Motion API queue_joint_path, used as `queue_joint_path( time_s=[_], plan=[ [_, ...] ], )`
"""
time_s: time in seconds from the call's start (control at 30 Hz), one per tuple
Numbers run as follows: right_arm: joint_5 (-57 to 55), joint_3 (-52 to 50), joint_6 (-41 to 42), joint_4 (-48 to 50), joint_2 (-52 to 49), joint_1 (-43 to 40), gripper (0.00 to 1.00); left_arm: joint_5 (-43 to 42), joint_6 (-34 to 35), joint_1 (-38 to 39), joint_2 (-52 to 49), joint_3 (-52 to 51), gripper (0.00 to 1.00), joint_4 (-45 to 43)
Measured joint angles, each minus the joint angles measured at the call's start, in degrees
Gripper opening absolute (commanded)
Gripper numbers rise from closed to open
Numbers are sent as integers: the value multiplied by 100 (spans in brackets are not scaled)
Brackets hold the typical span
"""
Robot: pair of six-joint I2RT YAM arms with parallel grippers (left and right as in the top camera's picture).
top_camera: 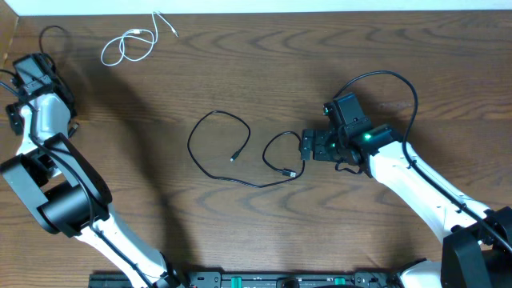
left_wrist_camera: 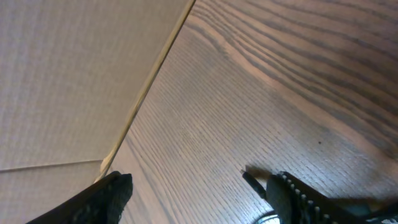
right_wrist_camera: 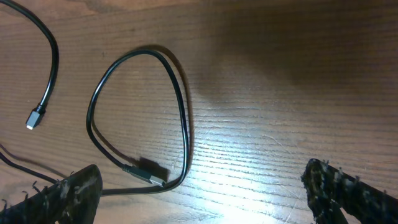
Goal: Untangle cables
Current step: 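Release and withdraw the left gripper to the left edge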
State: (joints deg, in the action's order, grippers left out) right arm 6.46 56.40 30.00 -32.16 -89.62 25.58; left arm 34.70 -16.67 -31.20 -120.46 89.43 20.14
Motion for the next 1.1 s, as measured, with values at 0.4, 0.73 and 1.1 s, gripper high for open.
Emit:
queue_joint_path(
  time_s=[0.4,0.73,1.1],
  plan=[
    [0,0,0,7,0,0,99,-501,33,-11,166,0,89,199],
    [0,0,0,4,0,0,99,-809,240,-164,955,0,97,142],
    [0,0,0,31,0,0,99,-2505,935,-391,1600,0,97,214]
  ],
)
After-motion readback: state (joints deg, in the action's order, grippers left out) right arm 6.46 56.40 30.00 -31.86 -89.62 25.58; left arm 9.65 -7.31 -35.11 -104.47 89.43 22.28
